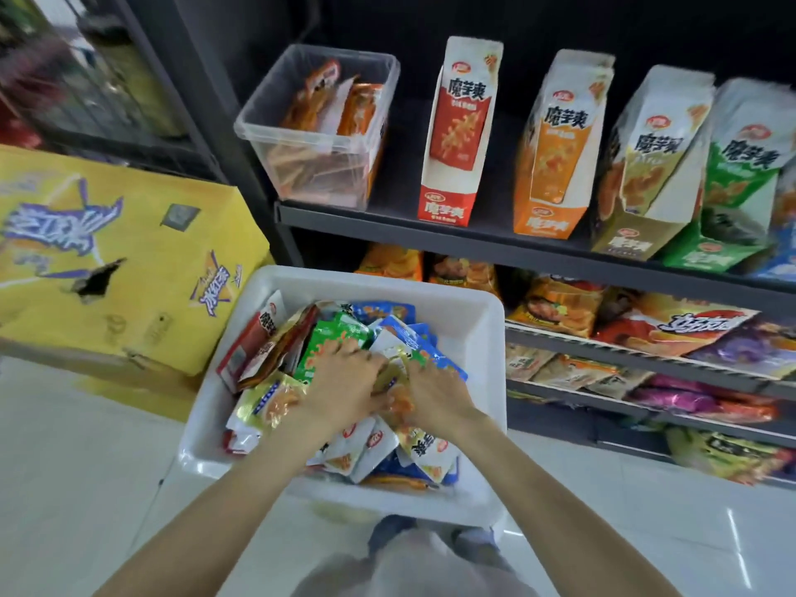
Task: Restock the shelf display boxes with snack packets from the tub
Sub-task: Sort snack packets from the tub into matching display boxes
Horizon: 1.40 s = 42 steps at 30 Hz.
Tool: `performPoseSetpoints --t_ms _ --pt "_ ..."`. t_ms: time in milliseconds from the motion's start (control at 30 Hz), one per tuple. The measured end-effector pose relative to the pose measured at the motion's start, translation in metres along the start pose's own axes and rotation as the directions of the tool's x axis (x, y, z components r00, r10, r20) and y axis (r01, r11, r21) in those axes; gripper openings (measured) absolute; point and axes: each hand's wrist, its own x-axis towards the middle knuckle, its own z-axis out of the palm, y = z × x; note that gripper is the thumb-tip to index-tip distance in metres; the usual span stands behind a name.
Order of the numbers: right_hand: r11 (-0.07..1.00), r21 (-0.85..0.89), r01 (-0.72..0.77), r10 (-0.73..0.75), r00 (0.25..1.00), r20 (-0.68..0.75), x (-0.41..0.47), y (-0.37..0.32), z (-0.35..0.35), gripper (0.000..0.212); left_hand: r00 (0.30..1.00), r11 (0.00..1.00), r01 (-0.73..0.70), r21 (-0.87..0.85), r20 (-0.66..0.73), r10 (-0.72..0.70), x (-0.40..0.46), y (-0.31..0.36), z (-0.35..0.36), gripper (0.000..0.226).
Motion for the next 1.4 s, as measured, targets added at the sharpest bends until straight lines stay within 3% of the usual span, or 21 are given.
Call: performPoseSetpoints --t_ms 100,233,300,433,533,600,633,700,800,867,1067,1167,1233,1267,1333,1400 --pt "0.993 0.096 -0.066 0.072 0.995 -0.062 0.0 -0.003 0.005 0.057 0.999 1.0 -0.029 0.009 -0.039 0.029 0.007 0.009 -0.001 0.044" --pt "0.978 0.201 -0.062 0.119 0.951 -0.284 -0.005 0.008 -0.003 0.022 0.978 0.918 -0.047 -0.394 -0.203 -0.037 0.008 0.002 -0.005 0.027" --pt "0.935 0.354 -0.025 0.156 0.925 -0.347 -0.016 0.021 -0.015 0.014 0.95 0.786 0.01 -0.618 -0.239 -0.2 0.006 -0.009 -0.013 0.026" --pt "0.705 0.705 0.08 0.263 0.893 -0.364 -0.043 0.04 -0.043 0.015 0.908 0.467 0.052 -0.883 -0.152 -0.39 0.001 -0.026 -0.029 0.021" --pt "0.405 0.902 0.149 0.347 0.888 -0.303 -0.054 0.043 -0.059 0.011 0.888 0.198 -0.012 -0.98 -0.101 -0.449 -0.007 -0.017 -0.047 0.009" --pt "0.197 0.964 0.18 0.372 0.896 -0.244 -0.061 0.044 -0.068 0.01 0.885 0.067 -0.043 -0.997 -0.069 -0.461 -0.011 -0.007 -0.056 0.012" --pt "0.143 0.97 0.195 0.364 0.901 -0.234 -0.064 0.045 -0.072 0.009 0.886 0.01 -0.054 -0.999 -0.052 -0.46 -0.012 -0.003 -0.059 0.012" --pt "0.106 0.969 0.223 0.327 0.912 -0.246 -0.07 0.047 -0.075 0.01 0.895 -0.1 -0.067 -0.993 -0.015 -0.445 -0.012 0.005 -0.064 0.015" --pt "0.176 0.947 0.269 0.34 0.886 -0.315 -0.075 0.054 -0.075 0.013 0.918 -0.167 -0.056 -0.984 0.015 -0.396 -0.007 0.018 -0.068 0.024" --pt "0.247 0.921 0.301 0.383 0.843 -0.378 -0.079 0.063 -0.076 0.015 0.935 -0.122 -0.065 -0.99 -0.018 -0.354 -0.003 0.025 -0.072 0.028" --pt "0.551 0.762 0.34 0.409 0.686 -0.602 -0.111 0.101 -0.103 0.015 0.943 0.17 -0.224 -0.96 -0.258 -0.209 0.025 0.05 -0.097 0.034" --pt "0.679 0.65 0.34 0.445 0.514 -0.733 -0.136 0.128 -0.135 0.012 0.877 0.274 -0.384 -0.882 -0.441 -0.192 0.049 0.075 -0.124 0.045" --pt "0.782 0.535 0.319 0.442 0.32 -0.838 -0.152 0.158 -0.16 0.005 0.816 0.356 -0.442 -0.823 -0.534 -0.222 0.072 0.091 -0.145 0.053" --pt "0.843 0.466 0.271 0.416 0.222 -0.882 -0.158 0.172 -0.174 0.021 0.793 0.419 -0.457 -0.784 -0.573 -0.208 0.085 0.098 -0.153 0.053" --pt "0.924 0.359 0.134 0.342 0.134 -0.93 -0.158 0.203 -0.199 0.034 0.751 0.591 -0.471 -0.655 -0.649 -0.12 0.115 0.113 -0.165 0.049" --pt "0.963 0.267 0.03 0.262 0.122 -0.957 -0.144 0.228 -0.218 0.028 0.71 0.751 -0.464 -0.471 -0.705 -0.004 0.145 0.129 -0.169 0.042"
